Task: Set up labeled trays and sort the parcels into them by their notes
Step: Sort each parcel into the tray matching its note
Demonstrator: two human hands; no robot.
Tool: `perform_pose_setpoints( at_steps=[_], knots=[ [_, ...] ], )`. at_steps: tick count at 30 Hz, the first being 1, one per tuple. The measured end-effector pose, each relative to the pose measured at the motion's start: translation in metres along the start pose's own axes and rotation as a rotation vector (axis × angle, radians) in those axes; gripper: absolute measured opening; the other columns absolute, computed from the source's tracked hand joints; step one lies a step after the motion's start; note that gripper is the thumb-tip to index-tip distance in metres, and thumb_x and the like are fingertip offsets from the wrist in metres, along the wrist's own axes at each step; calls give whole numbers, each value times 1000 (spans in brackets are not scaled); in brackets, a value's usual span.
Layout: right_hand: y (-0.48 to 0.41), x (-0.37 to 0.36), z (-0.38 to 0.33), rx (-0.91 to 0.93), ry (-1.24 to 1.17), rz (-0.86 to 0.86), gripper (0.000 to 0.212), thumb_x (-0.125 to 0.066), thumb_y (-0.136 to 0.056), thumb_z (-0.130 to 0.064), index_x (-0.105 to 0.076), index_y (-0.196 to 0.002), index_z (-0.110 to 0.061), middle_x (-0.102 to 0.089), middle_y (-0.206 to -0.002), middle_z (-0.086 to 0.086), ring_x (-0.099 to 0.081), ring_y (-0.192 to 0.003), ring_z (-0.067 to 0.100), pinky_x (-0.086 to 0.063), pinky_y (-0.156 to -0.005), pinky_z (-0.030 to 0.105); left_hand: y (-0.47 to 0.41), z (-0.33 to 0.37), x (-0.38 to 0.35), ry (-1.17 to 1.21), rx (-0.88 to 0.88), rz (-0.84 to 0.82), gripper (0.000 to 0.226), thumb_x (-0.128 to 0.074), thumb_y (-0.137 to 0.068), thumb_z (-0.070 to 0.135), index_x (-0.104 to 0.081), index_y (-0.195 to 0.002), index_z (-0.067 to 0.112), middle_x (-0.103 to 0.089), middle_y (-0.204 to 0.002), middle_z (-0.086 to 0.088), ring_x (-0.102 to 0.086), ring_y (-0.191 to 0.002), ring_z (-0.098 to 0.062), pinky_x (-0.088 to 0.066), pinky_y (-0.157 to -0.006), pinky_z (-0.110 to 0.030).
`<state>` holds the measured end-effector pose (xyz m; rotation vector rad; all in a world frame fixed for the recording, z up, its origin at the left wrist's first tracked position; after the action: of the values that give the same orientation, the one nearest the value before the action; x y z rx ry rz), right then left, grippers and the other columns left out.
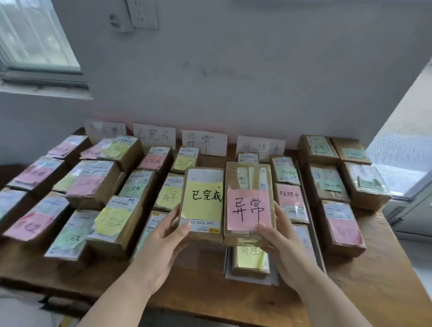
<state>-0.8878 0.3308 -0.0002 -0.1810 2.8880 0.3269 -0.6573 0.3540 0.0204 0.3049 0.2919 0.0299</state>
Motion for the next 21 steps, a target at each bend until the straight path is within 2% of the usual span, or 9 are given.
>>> perform_pose_setpoints(
  at_steps=[3, 6, 9, 12, 15, 17, 21],
  knots=[
    [-9, -29, 13, -50, -24, 41, 88, -82, -56, -38, -43, -135, -36, -64, -121, 0, -65, -104, 17, -52, -76, 26, 4, 1, 25, 85, 22, 53, 36, -55, -88, 13, -57, -120, 29, -70, -114, -4, -66, -107, -17, -46, -94, -34],
    [-24, -50, 23, -118, -75, 95, 80, -84, -58, -35, -49, -129, -34, -64, -119, 2, -59, -110, 21, -49, -86, 36, 4, 2, 46, 154, 34, 132, 34, -58, -86, 14, -59, -117, 26, -71, -111, -5, -67, -104, -18, -47, -91, -33],
    [-45, -61, 30, -188, -149, 151, 72, -75, -60, -35, -51, -128, -27, -66, -115, 5, -58, -107, 23, -50, -83, 39, -5, 1, 65, 223, 53, 213, 30, -55, -91, 12, -60, -118, 24, -72, -110, -6, -67, -103, -18, -47, -92, -34],
    [-75, -64, 34, -218, -162, 200, 65, -76, -66, -30, -52, -126, -25, -67, -113, 5, -61, -103, 25, -50, -71, 34, -19, 1, 79, 234, 69, 269, 34, -55, -91, 15, -58, -123, 26, -71, -111, -4, -62, -112, -20, -43, -100, -38],
    [-113, -64, 34, -238, -159, 241, 53, -73, -79, -25, -50, -126, -25, -66, -113, 4, -62, -100, 22, -49, -63, 30, -35, 8, 86, 203, 96, 298, 31, -58, -84, 20, -62, -113, 31, -72, -110, -2, -62, -110, -18, -43, -100, -36],
    [-141, -63, 32, -257, -142, 274, 55, -73, -80, -27, -47, -128, -28, -62, -115, 2, -60, -101, 20, -49, -64, 30, -47, 15, 90, 188, 106, 321, 31, -61, -78, 23, -64, -108, 34, -72, -109, -1, -62, -108, -16, -44, -98, -35],
    [-203, -57, 30, -279, -90, 334, 64, -74, -79, -31, -41, -134, -28, -59, -118, 1, -59, -102, 20, -54, -77, 36, -81, 33, 98, 198, 103, 360, 46, -63, -77, 24, -57, -123, 28, -72, -109, -2, -64, -108, -17, -45, -97, -36]
  ],
)
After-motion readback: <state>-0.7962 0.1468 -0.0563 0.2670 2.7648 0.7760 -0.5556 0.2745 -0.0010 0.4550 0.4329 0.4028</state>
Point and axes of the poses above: each hand's wrist, its own y-axis away from the middle knuckle, its own x-axis out of the back of the hand, z = x × y, the point moved 3 cm from there along -y, towards the middle knuckle
